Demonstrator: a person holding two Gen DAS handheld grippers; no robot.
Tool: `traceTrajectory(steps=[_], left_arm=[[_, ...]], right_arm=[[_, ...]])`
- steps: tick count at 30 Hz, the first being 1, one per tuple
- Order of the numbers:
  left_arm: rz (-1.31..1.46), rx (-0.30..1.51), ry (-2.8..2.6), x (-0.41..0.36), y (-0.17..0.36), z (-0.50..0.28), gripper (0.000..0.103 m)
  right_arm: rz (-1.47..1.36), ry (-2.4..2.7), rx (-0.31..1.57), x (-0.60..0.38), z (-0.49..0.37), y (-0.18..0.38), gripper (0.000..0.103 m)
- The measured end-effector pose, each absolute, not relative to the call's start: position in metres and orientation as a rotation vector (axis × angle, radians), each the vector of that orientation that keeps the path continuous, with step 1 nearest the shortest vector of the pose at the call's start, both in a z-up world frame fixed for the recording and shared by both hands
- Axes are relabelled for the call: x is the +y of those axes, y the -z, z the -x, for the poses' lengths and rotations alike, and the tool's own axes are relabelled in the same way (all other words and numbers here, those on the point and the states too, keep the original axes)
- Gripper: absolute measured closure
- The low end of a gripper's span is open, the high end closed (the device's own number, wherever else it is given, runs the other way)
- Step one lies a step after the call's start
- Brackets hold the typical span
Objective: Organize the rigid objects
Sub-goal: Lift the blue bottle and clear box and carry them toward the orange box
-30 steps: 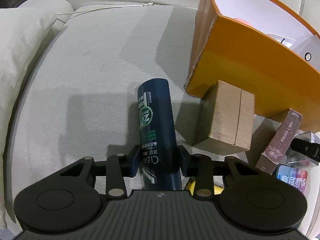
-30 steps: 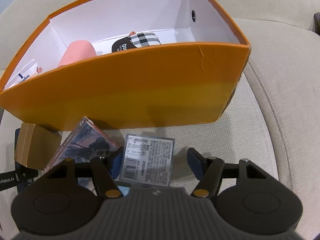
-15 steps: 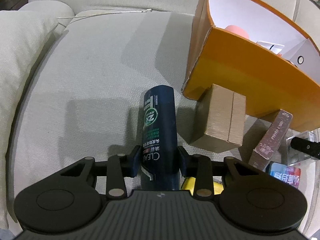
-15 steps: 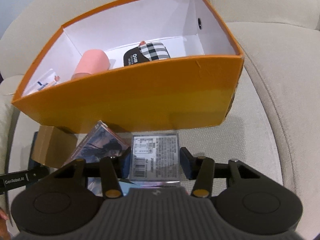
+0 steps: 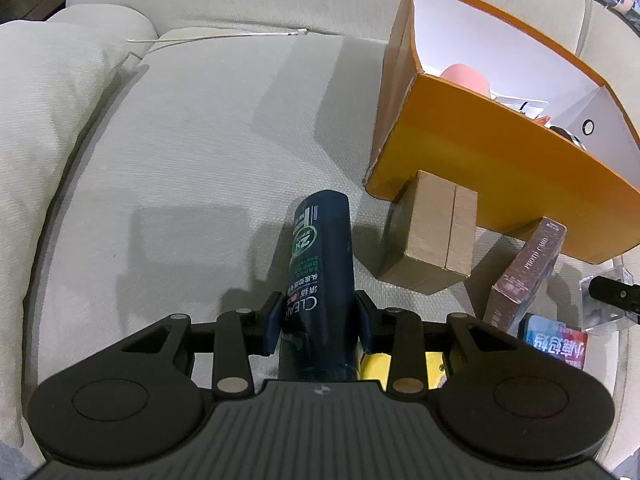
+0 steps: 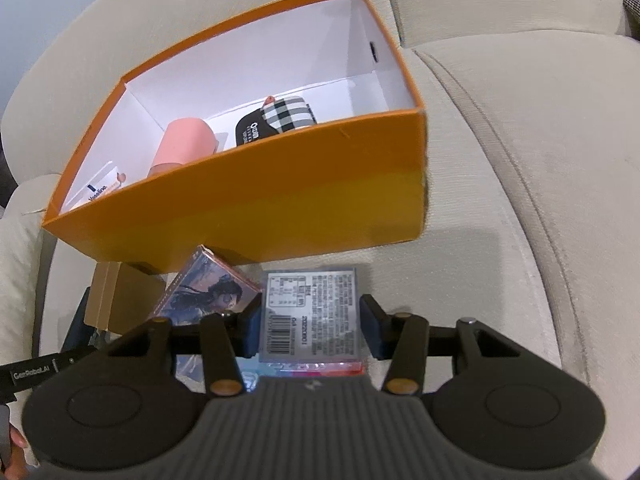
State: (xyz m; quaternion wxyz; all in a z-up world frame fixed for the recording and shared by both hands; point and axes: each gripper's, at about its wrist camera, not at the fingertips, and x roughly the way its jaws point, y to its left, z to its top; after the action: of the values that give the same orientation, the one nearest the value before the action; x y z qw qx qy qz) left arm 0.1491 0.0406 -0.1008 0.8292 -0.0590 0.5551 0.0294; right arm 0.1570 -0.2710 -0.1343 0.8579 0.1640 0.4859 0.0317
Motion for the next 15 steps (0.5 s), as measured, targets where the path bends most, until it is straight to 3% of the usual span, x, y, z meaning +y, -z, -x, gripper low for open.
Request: traceTrajectory(steps=[15], left_arm=[[0.164, 1.155, -0.052, 0.049, 0.086, -0.127, 0.063]], right_arm=[[-0.401, -0.054, 1.001, -0.290, -0.129, 0.122, 0.052]])
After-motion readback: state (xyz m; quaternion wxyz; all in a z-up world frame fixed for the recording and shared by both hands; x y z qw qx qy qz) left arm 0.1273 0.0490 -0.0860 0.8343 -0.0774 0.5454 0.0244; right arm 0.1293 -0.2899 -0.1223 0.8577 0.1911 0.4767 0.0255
